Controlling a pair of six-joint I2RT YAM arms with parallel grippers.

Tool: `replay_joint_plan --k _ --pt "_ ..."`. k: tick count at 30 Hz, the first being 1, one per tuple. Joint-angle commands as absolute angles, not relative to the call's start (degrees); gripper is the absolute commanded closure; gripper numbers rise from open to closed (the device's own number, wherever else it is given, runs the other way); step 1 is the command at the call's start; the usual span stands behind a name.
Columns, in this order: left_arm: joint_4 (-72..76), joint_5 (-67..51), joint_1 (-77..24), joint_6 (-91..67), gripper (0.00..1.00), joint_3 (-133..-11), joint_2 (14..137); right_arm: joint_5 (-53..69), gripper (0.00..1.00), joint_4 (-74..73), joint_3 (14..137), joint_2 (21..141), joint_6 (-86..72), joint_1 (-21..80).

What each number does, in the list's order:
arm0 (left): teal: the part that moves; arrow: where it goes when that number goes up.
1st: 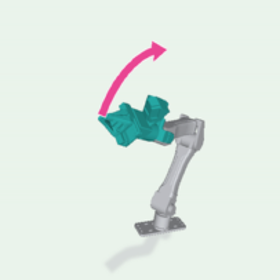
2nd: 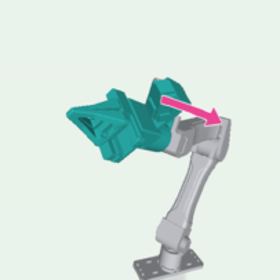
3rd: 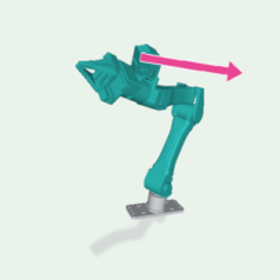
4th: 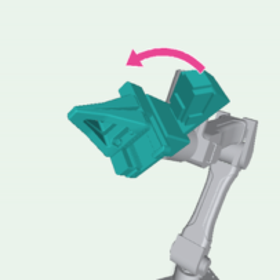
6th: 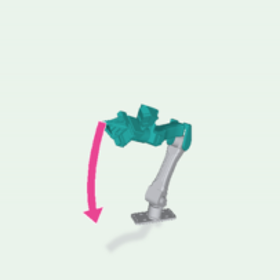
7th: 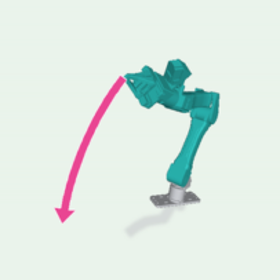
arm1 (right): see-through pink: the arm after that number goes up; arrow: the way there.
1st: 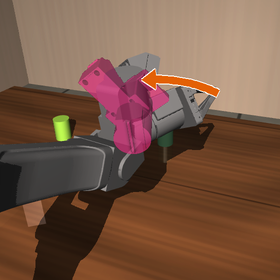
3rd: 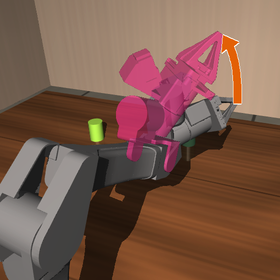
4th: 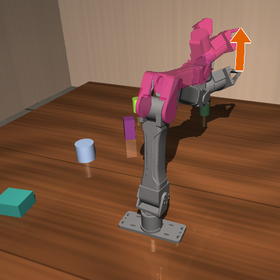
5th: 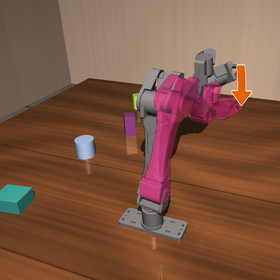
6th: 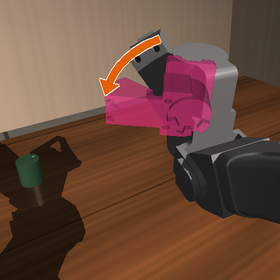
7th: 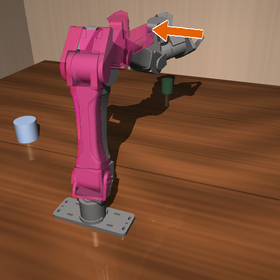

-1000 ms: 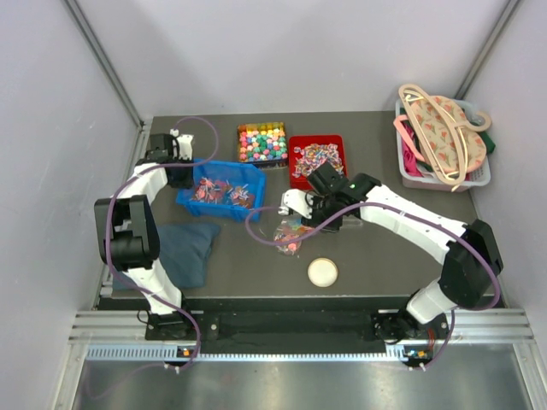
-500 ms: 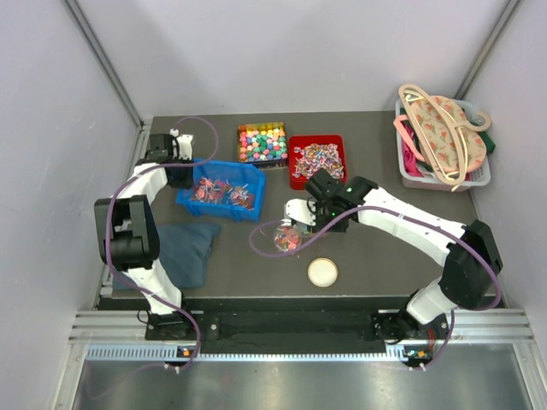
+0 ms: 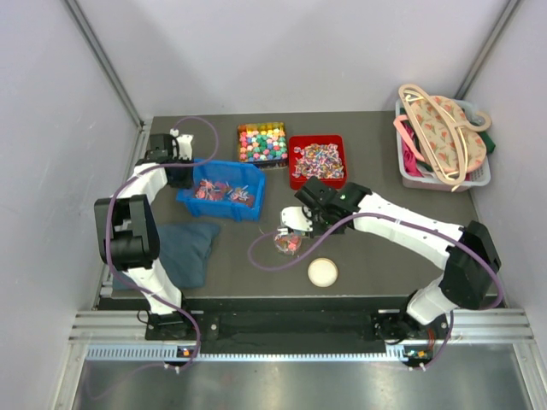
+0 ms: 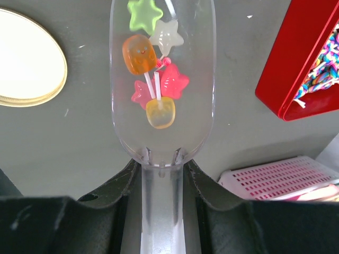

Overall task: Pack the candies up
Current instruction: Place the fake candies in the packing bottle.

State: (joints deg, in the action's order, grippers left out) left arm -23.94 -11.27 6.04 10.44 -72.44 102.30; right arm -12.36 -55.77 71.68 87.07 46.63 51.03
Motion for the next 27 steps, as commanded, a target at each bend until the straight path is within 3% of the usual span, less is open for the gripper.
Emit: replay_joint_plan --k 1,2,12,27 --pt "-22.6 -11.3 6.5 11.3 0.74 -73.4 103.4 -15.0 1.0 -56.6 74.4 86.3 47.7 51.9" --pt "-22.6 -11.3 6.5 11.3 0.69 -73.5 103.4 -15.6 1.0 -56.5 74.3 86.4 47.9 52.1" --pt "-22.7 -11.1 6.6 11.4 0.64 -73.6 103.4 -16.7 1.0 -56.7 74.5 86.6 48.5 52.6" --pt "-23.3 -9.2 6.8 11.2 0.62 -75.1 104.1 -17.5 1.0 -57.7 75.3 87.5 49.0 54.4"
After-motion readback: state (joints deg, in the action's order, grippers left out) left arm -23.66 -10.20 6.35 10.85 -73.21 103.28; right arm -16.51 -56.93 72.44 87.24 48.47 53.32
